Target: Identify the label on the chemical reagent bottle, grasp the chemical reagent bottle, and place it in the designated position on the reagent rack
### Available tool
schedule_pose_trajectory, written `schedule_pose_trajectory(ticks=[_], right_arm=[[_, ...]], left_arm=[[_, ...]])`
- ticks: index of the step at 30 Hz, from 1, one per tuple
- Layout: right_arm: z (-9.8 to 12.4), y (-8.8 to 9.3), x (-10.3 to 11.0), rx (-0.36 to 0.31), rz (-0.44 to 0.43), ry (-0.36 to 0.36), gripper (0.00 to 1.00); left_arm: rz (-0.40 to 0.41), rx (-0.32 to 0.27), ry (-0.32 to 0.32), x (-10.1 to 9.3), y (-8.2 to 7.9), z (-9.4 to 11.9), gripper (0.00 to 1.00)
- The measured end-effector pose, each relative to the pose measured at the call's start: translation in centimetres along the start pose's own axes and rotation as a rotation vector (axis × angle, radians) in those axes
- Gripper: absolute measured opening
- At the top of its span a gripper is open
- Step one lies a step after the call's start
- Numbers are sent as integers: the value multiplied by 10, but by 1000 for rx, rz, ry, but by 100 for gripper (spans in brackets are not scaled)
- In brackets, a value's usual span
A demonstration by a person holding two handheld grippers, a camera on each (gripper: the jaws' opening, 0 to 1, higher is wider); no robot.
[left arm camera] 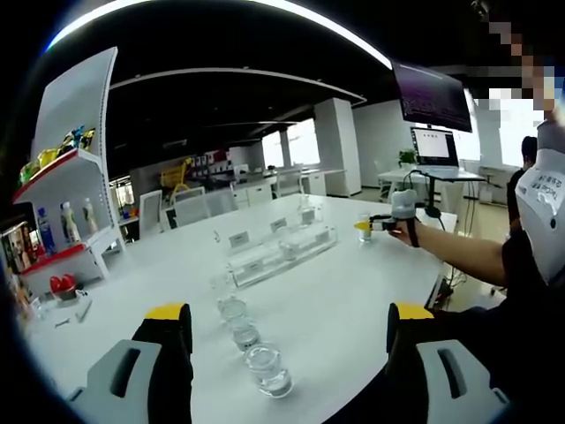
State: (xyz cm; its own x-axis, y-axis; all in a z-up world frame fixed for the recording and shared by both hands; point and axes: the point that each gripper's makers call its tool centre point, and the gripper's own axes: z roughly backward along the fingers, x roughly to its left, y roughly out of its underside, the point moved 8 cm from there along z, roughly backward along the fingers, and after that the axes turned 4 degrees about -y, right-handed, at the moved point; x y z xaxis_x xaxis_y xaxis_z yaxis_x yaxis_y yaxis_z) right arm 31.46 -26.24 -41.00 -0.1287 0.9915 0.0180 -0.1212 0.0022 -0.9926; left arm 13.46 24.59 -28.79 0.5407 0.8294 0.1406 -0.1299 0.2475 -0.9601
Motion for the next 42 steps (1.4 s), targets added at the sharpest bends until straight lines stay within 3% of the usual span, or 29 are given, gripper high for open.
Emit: schedule_pose_trajectory(ticks=[10,24,37,42], right_arm=[[2,-7,0,-40,-47,-5,27],[1,-6,7,-43,68,8,23],[0,-7,2,-43,56,43,21],[2,-7,1,-51,46,24,21]], left_arm=[[-5,0,6,-2,-1,-1,91],[-10,-5,5,0,-4,1,91],[-7,-3,3,2,-3,0,91],[-8,-1,2,1,-2,0,91]])
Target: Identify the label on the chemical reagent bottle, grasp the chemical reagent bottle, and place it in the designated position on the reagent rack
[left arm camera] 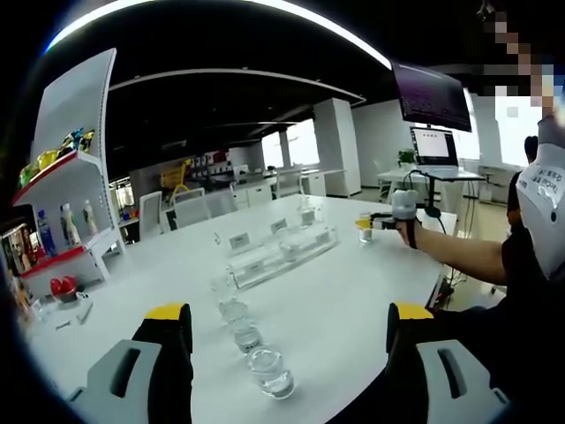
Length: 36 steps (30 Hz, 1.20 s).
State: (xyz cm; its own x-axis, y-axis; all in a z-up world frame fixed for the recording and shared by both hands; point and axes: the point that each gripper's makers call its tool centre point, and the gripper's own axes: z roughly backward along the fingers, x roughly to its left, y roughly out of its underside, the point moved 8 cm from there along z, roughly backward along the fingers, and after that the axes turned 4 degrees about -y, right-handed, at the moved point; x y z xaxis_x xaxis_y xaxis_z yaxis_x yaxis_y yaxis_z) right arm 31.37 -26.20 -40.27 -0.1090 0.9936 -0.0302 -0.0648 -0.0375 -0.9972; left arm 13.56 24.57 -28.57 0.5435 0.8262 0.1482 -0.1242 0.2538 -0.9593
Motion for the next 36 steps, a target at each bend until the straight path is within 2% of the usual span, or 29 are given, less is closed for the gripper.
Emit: schedule_pose_trajectory(ticks=[11,22,29,36], right_arm=[[10,-14,-5,-38,-45,10,20],[38,-53,14,-83,-58,-26,20],[56,-75,23,-94,-68,-21,20],[66,-96,29,-118,-74,-41,20]], left_arm=[[0,-6,-3,-1,-2,1,91],[1,-12,1,-4,-3,3,91],[6,-17,-5,-2,-3,5,91],[7,-20,-9,1,-3,7,91]])
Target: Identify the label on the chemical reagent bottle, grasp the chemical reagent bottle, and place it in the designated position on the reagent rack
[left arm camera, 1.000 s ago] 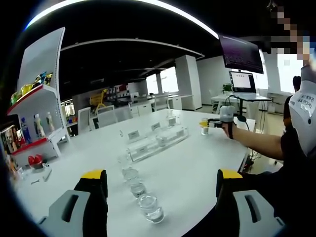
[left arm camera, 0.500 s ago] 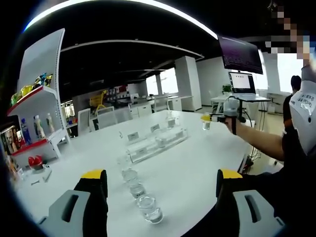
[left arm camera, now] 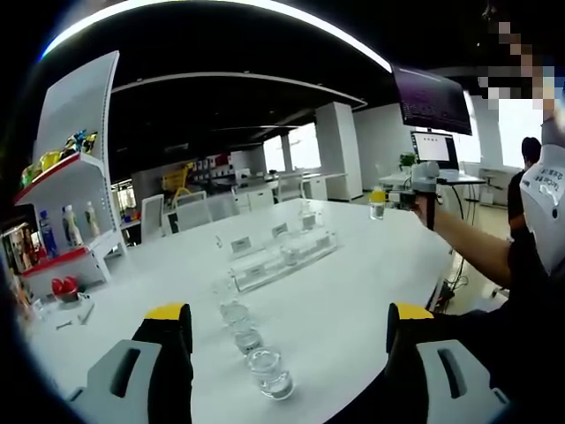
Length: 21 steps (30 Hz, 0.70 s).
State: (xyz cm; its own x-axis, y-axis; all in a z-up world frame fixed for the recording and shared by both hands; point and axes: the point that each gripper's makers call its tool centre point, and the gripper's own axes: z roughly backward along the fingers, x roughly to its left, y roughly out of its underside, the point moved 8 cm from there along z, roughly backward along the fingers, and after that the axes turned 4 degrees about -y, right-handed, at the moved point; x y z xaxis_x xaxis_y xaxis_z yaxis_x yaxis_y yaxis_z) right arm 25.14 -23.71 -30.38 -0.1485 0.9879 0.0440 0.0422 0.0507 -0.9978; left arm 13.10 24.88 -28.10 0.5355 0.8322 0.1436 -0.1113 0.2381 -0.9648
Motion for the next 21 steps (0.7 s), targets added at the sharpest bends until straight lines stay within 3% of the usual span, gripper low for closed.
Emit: schedule_pose_trajectory(ticks=[11,21], right_arm=[[14,-27,14,-26,-5,-36,20],[24,-36,20,-38,-18,-61,20]], left_arm=[[1,3,3,0,0,-1,91],[-1,1,5,-2,1,-1,91]])
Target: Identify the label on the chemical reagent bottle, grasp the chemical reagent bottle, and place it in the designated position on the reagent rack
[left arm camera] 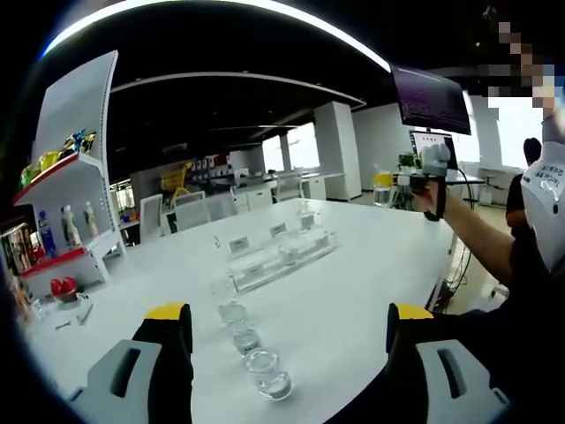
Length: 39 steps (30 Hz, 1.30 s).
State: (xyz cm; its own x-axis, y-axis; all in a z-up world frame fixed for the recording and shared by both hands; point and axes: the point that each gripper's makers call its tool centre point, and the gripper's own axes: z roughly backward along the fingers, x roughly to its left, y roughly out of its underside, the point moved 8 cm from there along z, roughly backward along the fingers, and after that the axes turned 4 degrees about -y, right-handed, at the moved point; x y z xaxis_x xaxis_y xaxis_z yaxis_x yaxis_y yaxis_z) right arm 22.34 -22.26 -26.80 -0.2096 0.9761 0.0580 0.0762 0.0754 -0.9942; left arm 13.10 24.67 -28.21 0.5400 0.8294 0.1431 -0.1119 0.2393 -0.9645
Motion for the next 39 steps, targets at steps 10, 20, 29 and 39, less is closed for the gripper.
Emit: schedule_pose_trajectory(ticks=[10,20,29,39], right_arm=[[3,-3,0,2,-17,-3,20],[7,-7,0,8,-19,3,20],[13,-12,6,-2,-14,1,20],[16,-16,9,-3,-28,-7,20]], left_arm=[[-3,-4,-3,1,-2,2,91],[-8,-8,20,1,-4,-7,90],[2,0,48,1,1,-18,90],[-1,-13,70,-4,-2,-21,90]])
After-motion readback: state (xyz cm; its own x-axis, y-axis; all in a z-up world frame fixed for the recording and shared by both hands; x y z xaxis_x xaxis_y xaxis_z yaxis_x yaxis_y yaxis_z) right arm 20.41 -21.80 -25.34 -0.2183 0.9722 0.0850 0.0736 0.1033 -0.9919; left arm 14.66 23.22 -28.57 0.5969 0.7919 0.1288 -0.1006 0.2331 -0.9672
